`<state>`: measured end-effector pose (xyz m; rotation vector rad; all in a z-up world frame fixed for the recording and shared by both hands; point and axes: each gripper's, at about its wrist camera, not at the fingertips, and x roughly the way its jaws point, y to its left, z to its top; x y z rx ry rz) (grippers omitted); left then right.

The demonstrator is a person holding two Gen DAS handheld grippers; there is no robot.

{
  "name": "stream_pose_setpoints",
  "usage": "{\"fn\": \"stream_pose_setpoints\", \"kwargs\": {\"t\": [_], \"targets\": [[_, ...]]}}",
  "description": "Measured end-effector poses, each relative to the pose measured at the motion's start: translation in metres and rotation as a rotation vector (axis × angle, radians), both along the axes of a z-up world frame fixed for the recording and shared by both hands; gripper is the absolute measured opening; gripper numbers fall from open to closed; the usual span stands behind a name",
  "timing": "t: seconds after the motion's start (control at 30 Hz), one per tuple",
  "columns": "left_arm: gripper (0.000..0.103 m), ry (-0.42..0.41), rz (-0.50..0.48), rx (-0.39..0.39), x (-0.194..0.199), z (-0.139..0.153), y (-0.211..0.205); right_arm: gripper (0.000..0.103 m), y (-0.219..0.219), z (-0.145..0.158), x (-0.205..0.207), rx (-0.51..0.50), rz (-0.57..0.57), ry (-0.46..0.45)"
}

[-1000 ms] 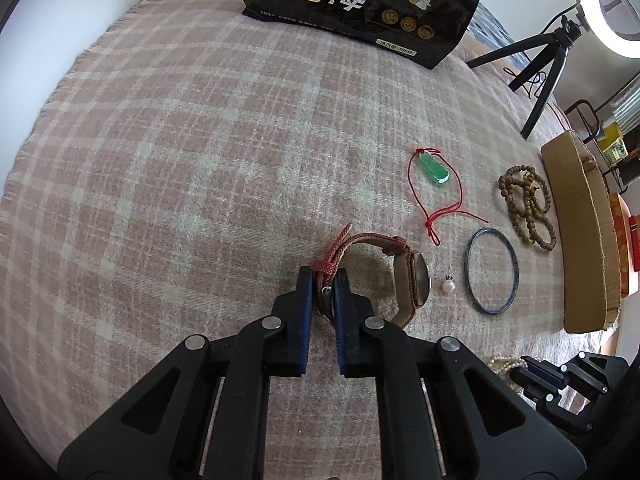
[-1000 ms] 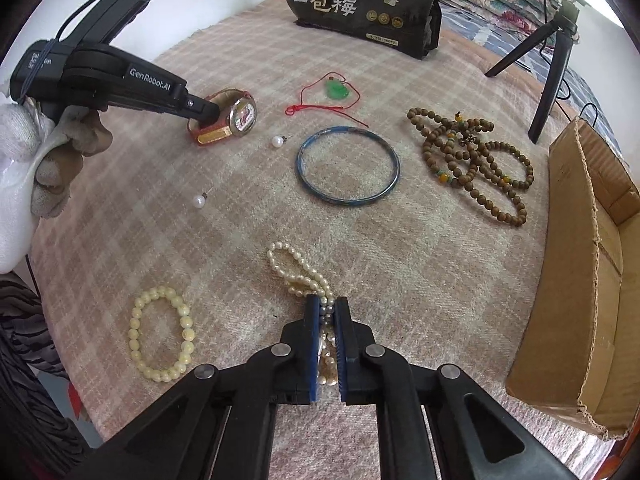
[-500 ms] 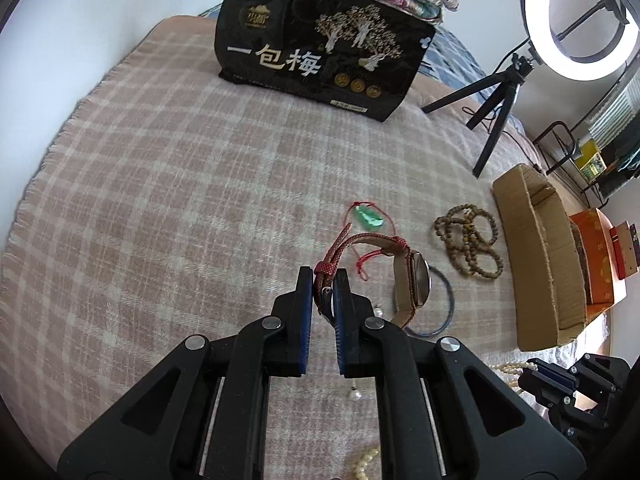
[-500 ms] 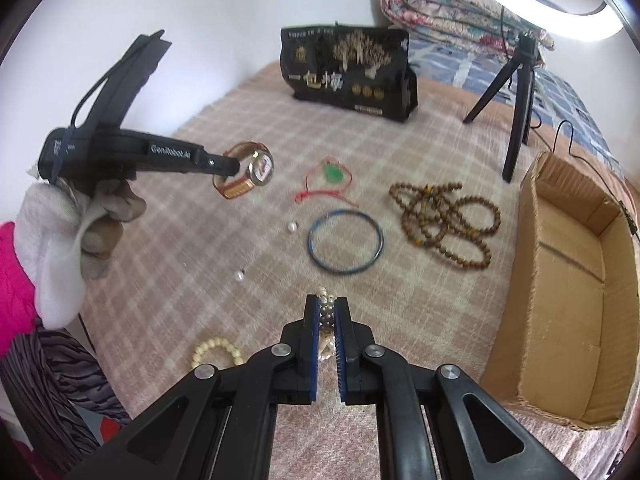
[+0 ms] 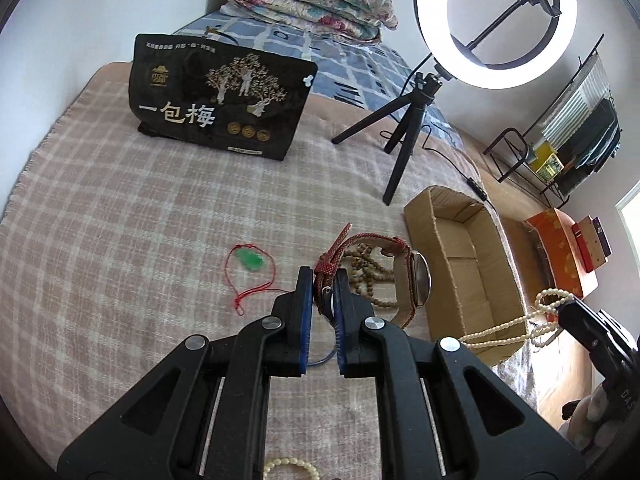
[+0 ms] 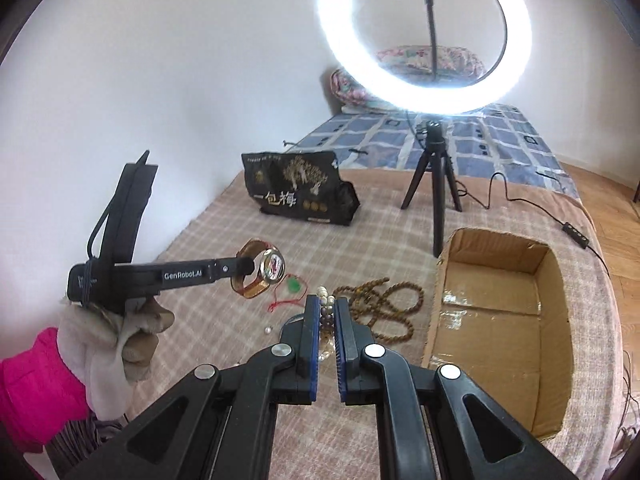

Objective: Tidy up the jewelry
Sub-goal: 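Carry watch with left tool into the cardboard box while right tool drops the necklace there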

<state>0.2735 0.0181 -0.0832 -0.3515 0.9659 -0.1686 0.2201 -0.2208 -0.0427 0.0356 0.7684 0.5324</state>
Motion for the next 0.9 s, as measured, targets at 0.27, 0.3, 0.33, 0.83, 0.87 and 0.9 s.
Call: {"fn": "stream_pose_setpoints", "kwargs": {"t": [0.27, 0.3, 0.33, 0.83, 0.87, 0.9], "targets": [[0.008, -0.035, -0.059, -0.002, 0.008, 0.011, -0.046, 0.004, -0.052, 0.005, 0.01, -0.03, -0.129, -0.026], [0.008, -0.037, -0.068, -0.002, 0.009, 0.011, -0.053, 0.004, -0.059, 0.003, 0.011, -0.031, -0.143, -0.019], [0.008, -0.038, -0.076, -0.001, 0.011, 0.011, -0.059, 0.004, -0.067, 0.001, 0.011, -0.036, -0.156, -0.012], [0.008, -0.008, -0.193, 0.013, 0.031, -0.015, -0.159, 0.005, -0.135, -0.058, 0.021, -0.107, -0.286, 0.146], [0.008, -0.004, -0.197, 0.015, 0.031, -0.018, -0.163, 0.005, -0.137, -0.061, 0.022, -0.107, -0.288, 0.154], [0.008, 0.001, -0.202, 0.017, 0.032, -0.02, -0.167, 0.005, -0.139, -0.063, 0.022, -0.107, -0.289, 0.159]]}}
